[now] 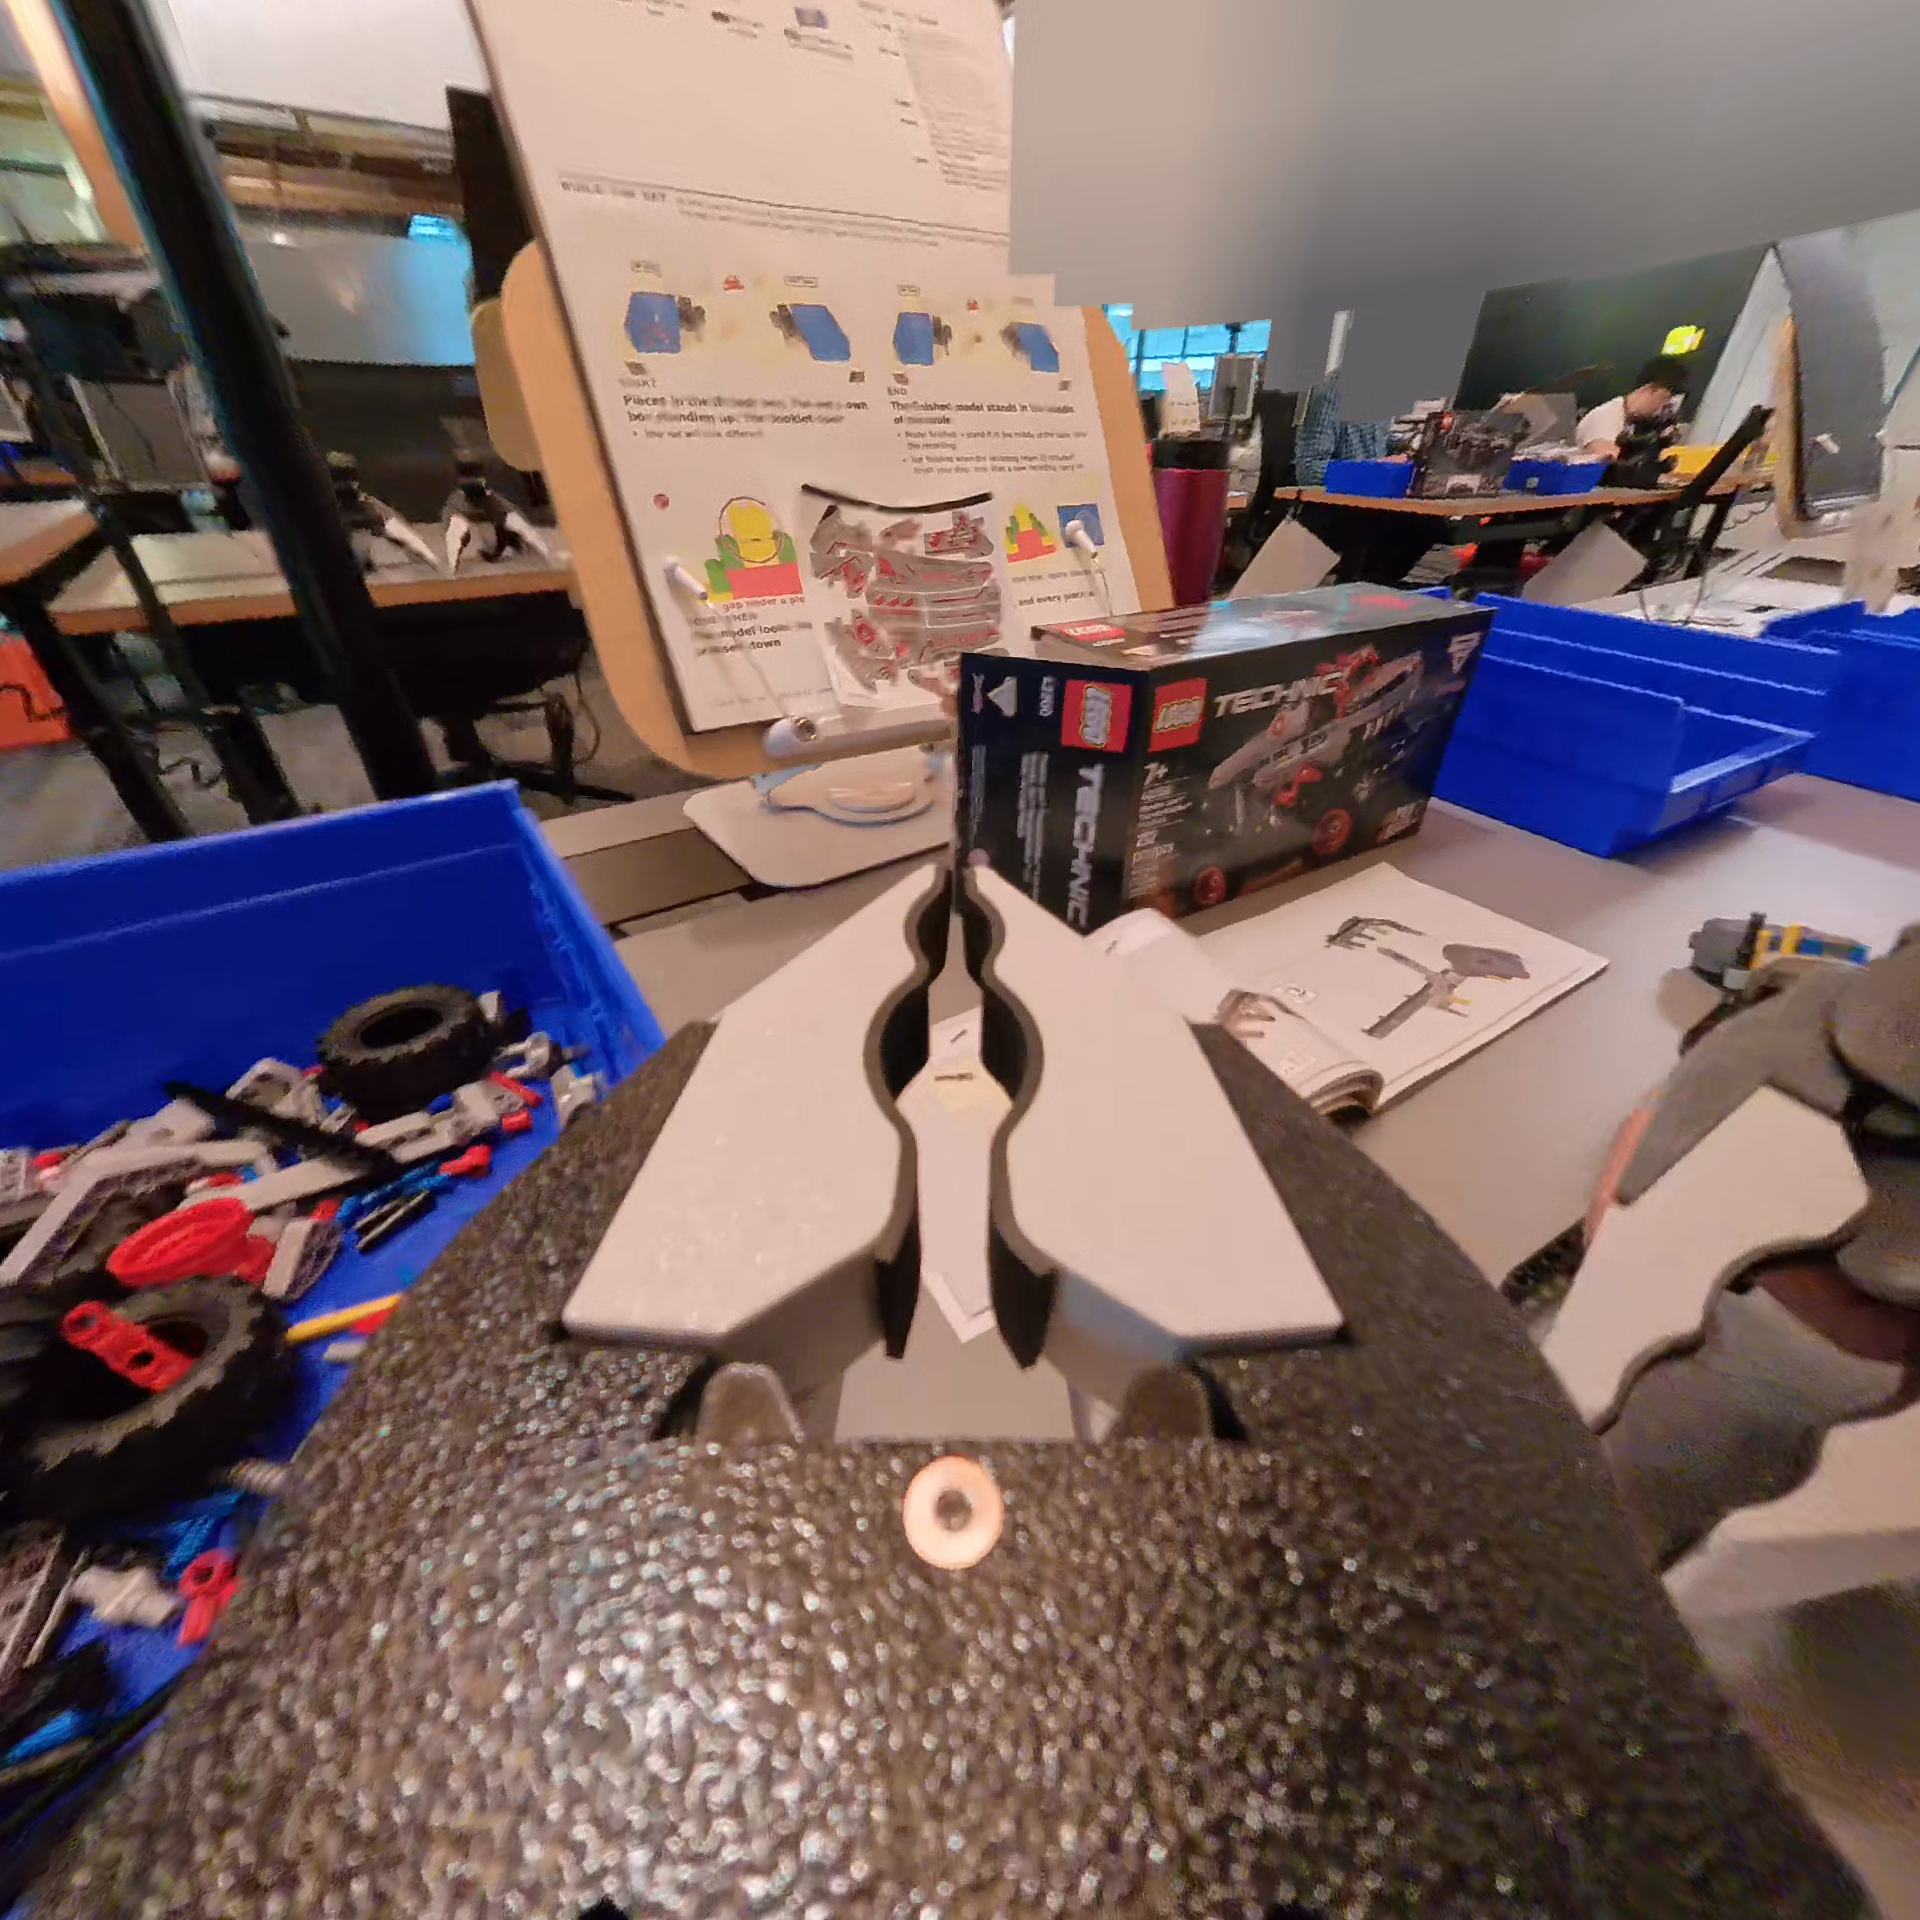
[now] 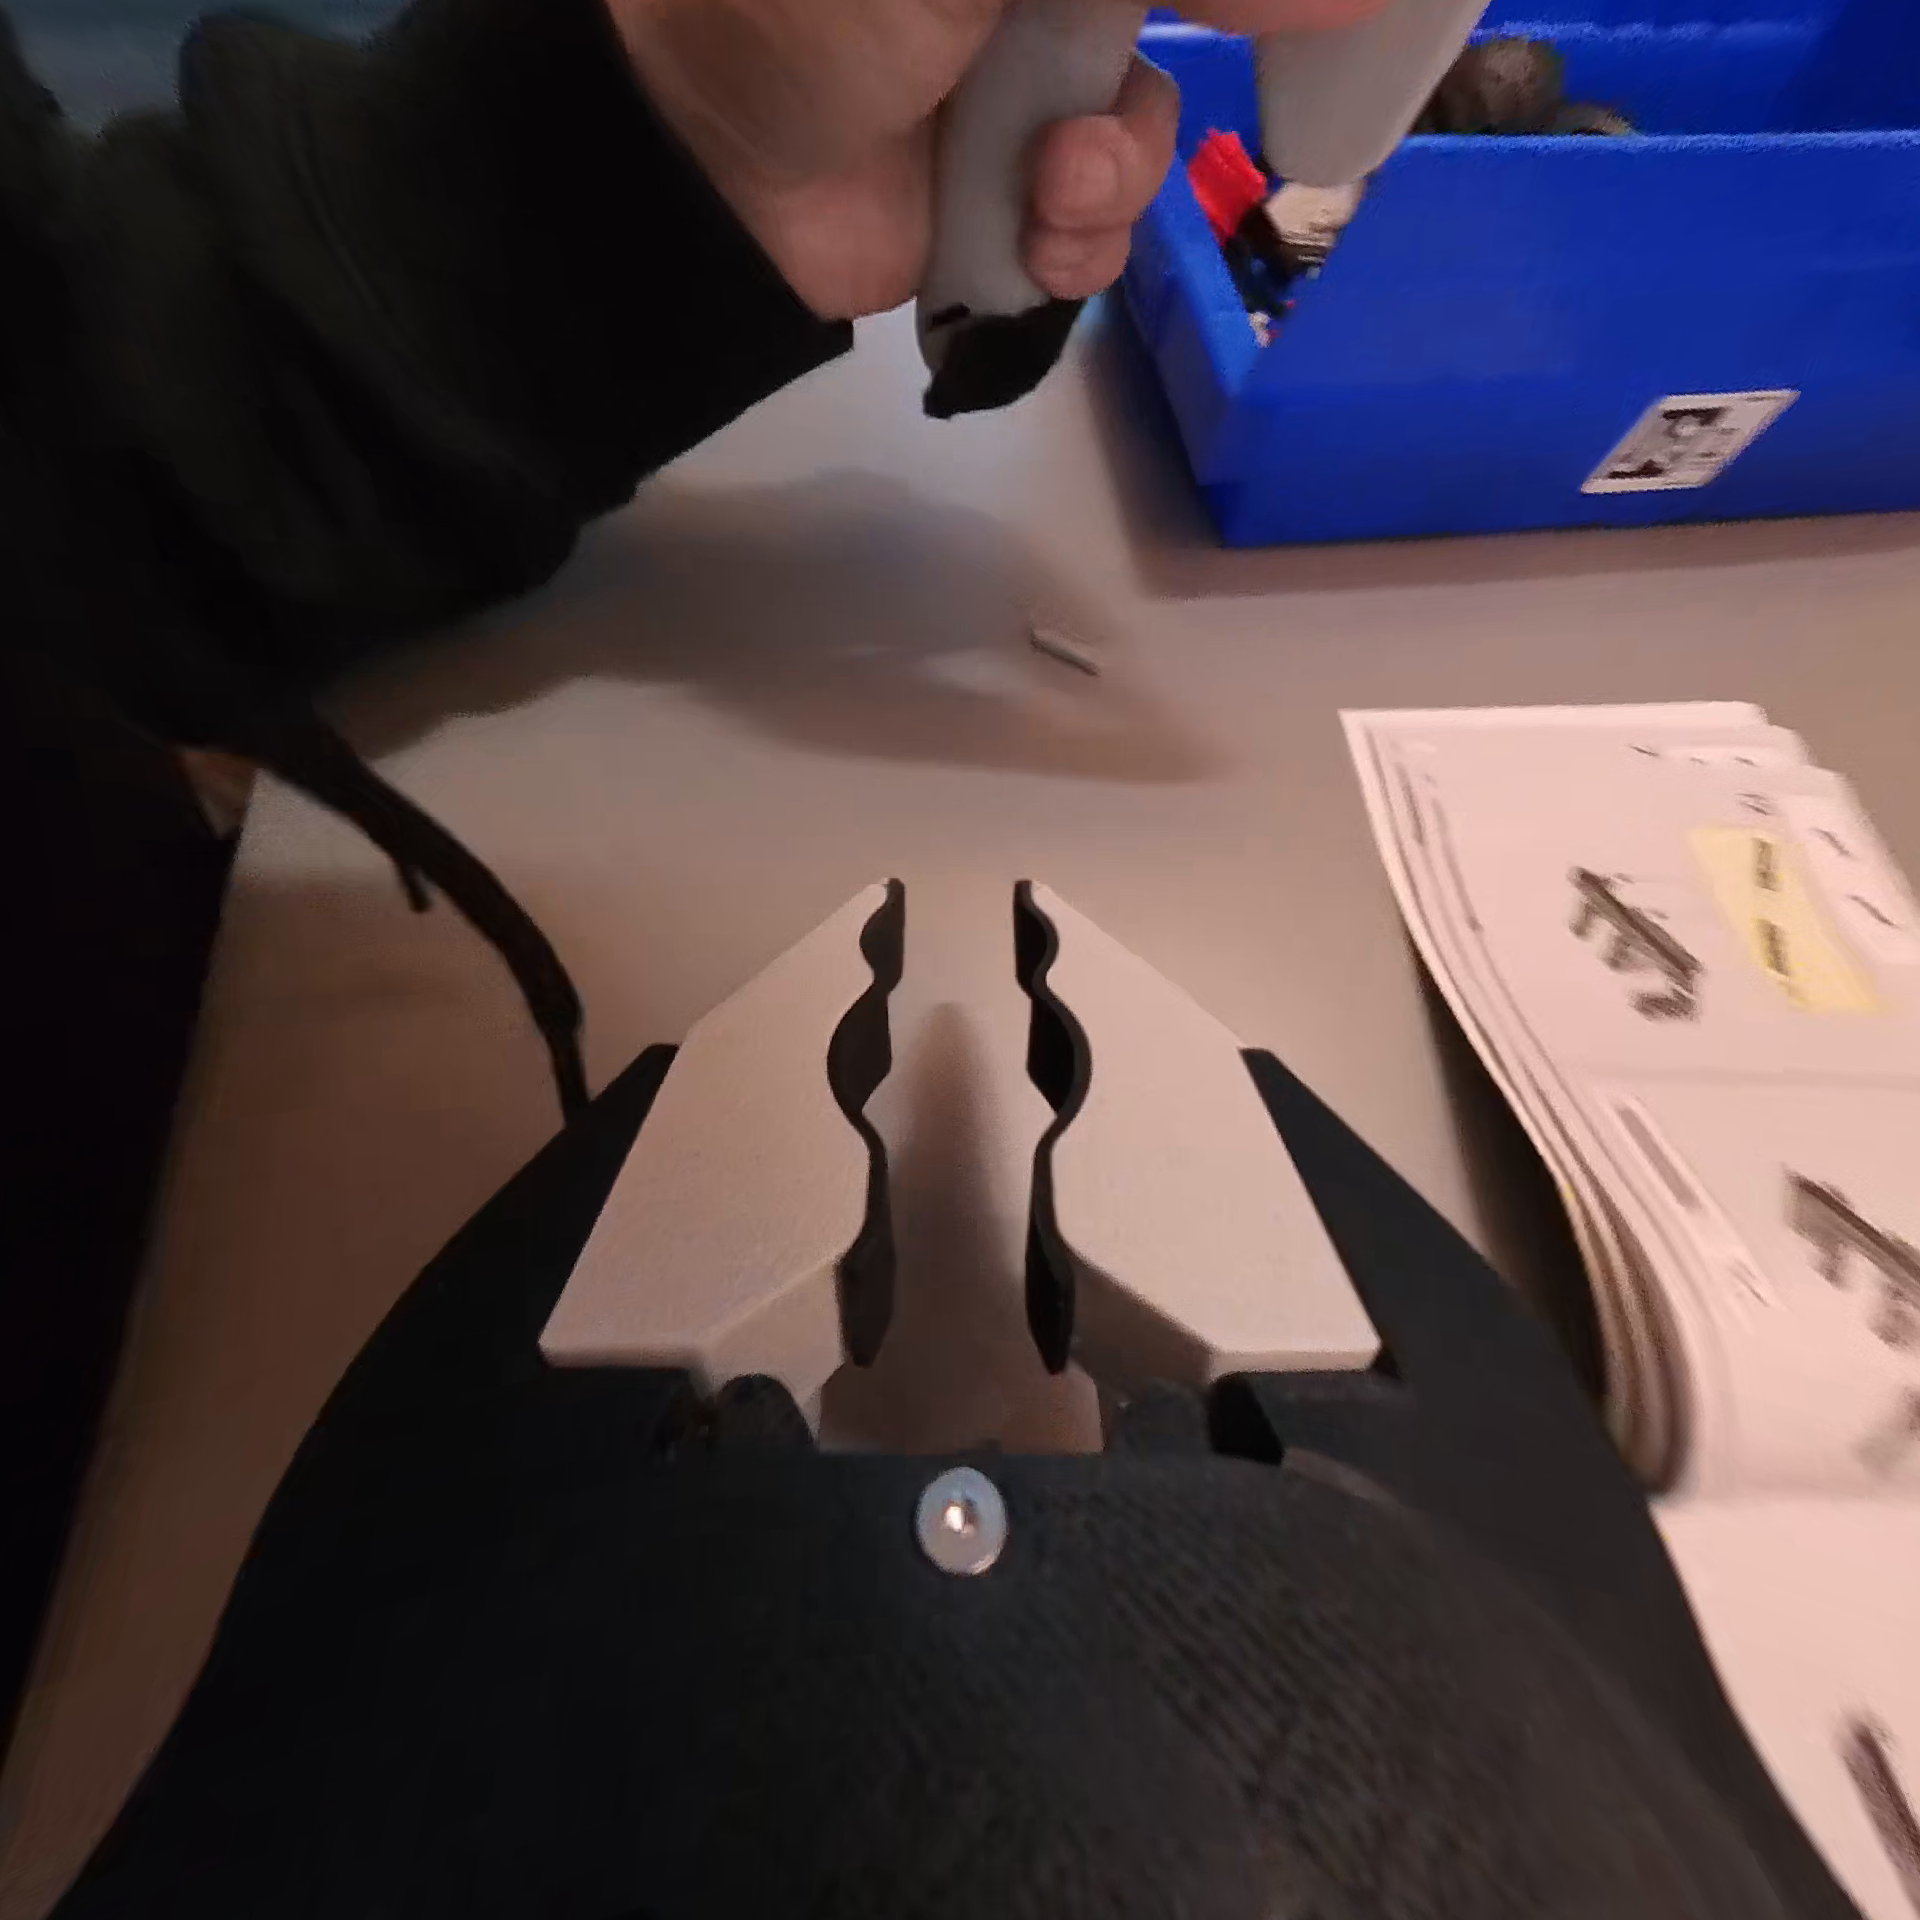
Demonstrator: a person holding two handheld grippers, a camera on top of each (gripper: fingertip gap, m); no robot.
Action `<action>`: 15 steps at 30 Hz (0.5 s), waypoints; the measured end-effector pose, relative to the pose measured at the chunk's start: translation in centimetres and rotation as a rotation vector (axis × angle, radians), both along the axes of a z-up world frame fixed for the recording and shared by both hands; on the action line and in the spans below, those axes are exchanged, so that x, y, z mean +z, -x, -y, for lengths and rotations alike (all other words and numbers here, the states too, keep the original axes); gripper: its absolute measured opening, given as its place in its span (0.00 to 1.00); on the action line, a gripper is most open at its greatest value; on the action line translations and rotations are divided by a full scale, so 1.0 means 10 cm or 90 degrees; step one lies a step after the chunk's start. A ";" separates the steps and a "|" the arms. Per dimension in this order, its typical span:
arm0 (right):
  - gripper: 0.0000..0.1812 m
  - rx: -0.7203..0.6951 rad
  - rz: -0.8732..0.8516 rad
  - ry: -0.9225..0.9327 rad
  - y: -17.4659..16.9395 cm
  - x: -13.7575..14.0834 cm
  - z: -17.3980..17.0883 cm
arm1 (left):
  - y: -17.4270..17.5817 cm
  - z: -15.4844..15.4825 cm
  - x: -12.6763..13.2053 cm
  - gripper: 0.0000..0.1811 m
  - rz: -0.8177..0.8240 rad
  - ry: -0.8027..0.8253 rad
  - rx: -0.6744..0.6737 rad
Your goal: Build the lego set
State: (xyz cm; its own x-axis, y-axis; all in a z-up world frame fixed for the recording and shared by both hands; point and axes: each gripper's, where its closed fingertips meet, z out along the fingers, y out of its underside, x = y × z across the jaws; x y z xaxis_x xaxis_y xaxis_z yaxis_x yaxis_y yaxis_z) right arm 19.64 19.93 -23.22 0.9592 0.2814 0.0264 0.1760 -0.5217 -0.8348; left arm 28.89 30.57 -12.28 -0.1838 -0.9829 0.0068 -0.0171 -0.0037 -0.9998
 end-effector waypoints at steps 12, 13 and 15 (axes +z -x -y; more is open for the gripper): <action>0.00 -0.046 0.036 0.045 0.09 -0.35 -0.63 | 0.17 -0.42 -0.18 0.03 -0.100 0.005 0.016; 0.00 -0.054 0.061 0.039 0.05 -0.35 -0.63 | 0.18 -0.43 -0.18 0.03 -0.104 -0.005 0.018; 0.00 -0.061 0.107 0.049 0.00 -0.38 -0.60 | 0.21 -0.47 -0.19 0.03 -0.112 -0.028 0.030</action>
